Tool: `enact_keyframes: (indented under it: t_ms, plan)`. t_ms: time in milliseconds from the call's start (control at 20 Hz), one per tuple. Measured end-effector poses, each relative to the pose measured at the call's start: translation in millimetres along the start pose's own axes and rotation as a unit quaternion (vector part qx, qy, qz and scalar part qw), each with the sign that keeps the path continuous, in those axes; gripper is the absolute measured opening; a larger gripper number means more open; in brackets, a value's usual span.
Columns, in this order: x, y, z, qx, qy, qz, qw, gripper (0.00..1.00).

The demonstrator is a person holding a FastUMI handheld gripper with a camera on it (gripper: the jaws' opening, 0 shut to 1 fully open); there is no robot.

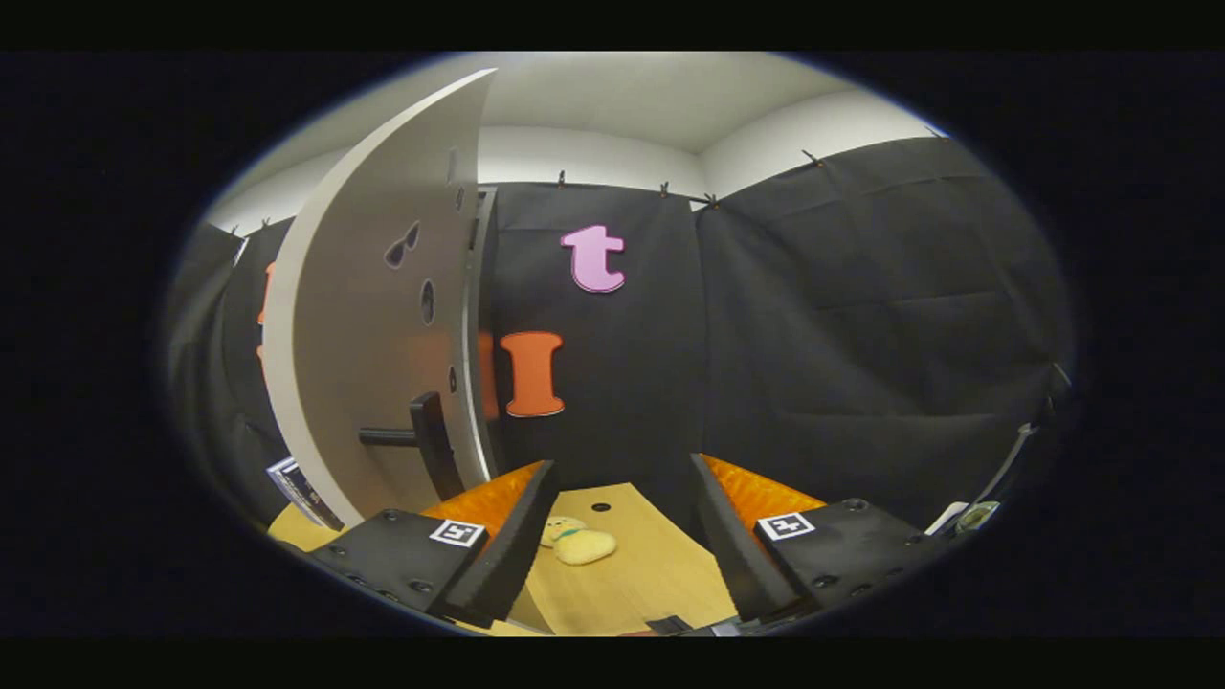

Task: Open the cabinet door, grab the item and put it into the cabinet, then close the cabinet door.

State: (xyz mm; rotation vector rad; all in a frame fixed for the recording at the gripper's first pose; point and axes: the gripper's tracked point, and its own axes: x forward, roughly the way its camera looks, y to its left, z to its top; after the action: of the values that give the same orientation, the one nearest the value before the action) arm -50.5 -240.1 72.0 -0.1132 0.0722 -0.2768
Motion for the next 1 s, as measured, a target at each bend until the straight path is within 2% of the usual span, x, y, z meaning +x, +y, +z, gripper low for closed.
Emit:
enact_keyframes:
  t_ms: [200, 500, 700, 1000]
  plan:
    - [-8.2, 25.2, -1.7, 0.000, 0.001, 0.017, 1.000, 0.88]
    - [-27.0, 96.1, -4.3, -0.003, 0.003, 0.050, 0.999, 0.88]
    - [-30.8, 161.0, -7.8, -0.002, 0.006, 0.096, 0.995, 0.88]
    - [-12.8, 249.4, -13.2, -0.004, 0.010, 0.174, 0.985, 0.89]
